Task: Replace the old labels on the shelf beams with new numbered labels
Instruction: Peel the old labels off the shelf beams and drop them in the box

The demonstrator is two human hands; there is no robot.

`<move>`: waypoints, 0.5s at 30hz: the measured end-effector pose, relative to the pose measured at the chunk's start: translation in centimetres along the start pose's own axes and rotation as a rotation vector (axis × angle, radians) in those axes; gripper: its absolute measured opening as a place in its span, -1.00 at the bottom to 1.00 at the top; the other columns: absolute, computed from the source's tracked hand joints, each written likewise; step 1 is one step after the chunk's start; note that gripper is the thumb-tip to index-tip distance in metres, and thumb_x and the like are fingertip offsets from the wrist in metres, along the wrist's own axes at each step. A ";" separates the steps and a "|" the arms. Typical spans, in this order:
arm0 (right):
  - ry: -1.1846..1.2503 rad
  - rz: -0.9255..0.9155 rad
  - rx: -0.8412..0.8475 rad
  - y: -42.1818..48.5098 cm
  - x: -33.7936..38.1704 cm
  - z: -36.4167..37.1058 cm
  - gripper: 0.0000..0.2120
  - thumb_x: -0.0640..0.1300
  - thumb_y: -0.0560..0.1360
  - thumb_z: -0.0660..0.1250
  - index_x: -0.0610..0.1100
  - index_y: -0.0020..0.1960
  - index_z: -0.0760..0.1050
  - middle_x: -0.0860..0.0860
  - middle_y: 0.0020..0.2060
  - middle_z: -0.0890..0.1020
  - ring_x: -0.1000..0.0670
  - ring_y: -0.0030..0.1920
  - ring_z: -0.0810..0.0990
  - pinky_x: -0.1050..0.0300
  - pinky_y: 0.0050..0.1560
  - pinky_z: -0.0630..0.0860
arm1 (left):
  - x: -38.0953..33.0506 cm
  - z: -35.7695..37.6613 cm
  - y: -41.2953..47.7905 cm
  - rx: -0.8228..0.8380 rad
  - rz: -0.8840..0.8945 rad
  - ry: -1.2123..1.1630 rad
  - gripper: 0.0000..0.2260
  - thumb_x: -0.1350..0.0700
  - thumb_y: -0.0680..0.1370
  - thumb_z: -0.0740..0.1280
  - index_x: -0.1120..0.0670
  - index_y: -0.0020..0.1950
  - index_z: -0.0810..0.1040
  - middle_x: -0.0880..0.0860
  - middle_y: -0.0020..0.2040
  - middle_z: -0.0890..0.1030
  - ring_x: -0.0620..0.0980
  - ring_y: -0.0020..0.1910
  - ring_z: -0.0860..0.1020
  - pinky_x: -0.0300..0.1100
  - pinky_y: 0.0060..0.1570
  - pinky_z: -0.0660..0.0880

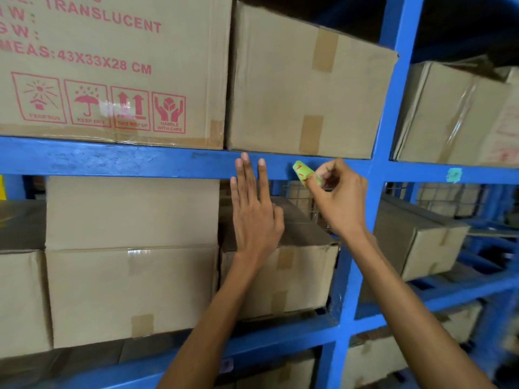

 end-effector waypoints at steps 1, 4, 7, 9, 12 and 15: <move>0.001 0.007 0.004 0.2 -0.9 -0.9 -0.70 0.08 0.45 0.43 -0.15 -0.20 0.49 0.02 -0.35 0.59 -0.01 -0.32 0.58 0.04 -0.20 0.59 | -1.1 0.6 0.0 -0.001 -0.010 -0.011 -0.16 0.13 0.46 0.24 0.20 0.68 -0.07 0.31 0.68 -0.10 0.25 0.67 -0.16 0.18 0.65 -0.08; -0.021 0.016 -0.005 0.8 -3.9 -3.3 -0.79 -0.01 0.44 0.41 -0.16 -0.17 0.52 -0.01 -0.33 0.60 0.04 -0.31 0.56 0.17 -0.22 0.55 | -3.9 2.2 0.5 -0.016 -0.041 -0.044 -0.15 0.12 0.47 0.26 0.20 0.68 -0.06 0.33 0.68 -0.10 0.27 0.67 -0.17 0.18 0.65 -0.10; -0.072 0.028 -0.036 1.7 -7.2 -6.3 -0.88 -0.17 0.46 0.46 -0.10 -0.18 0.52 0.08 -0.36 0.57 0.15 -0.34 0.53 0.36 -0.27 0.47 | -7.6 4.5 1.3 -0.017 -0.015 -0.065 -0.16 0.10 0.48 0.28 0.19 0.68 -0.05 0.32 0.68 -0.09 0.27 0.67 -0.14 0.17 0.64 -0.13; -0.098 0.038 -0.044 2.6 -9.5 -8.3 -0.87 -0.20 0.46 0.48 -0.08 -0.17 0.53 0.15 -0.37 0.56 0.20 -0.35 0.54 0.47 -0.25 0.42 | -10.4 6.2 1.7 0.002 0.000 -0.072 -0.16 0.08 0.48 0.28 0.20 0.68 -0.05 0.32 0.68 -0.08 0.27 0.67 -0.13 0.18 0.64 -0.14; -0.123 0.054 -0.068 3.9 -12.7 -11.5 -0.90 -0.19 0.47 0.49 -0.09 -0.14 0.56 0.19 -0.36 0.59 0.25 -0.33 0.57 0.44 -0.22 0.46 | -15.1 9.2 2.1 0.040 0.046 -0.087 -0.17 0.07 0.50 0.29 0.19 0.68 -0.04 0.30 0.68 -0.08 0.24 0.68 -0.13 0.17 0.64 -0.19; -0.127 0.074 -0.075 4.4 -15.3 -13.8 -0.87 -0.15 0.47 0.51 -0.03 -0.09 0.56 0.20 -0.38 0.61 0.25 -0.34 0.60 0.19 -0.15 0.59 | -18.7 11.7 1.9 0.064 0.082 -0.119 -0.21 0.06 0.52 0.25 0.18 0.68 -0.01 0.26 0.69 -0.06 0.20 0.68 -0.11 0.17 0.64 -0.16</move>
Point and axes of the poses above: each hand's wrist, its own y-axis towards the middle knuckle, its own z-axis out of the palm, x = y × z, the point moved 4 cm from there along y, towards the middle knuckle
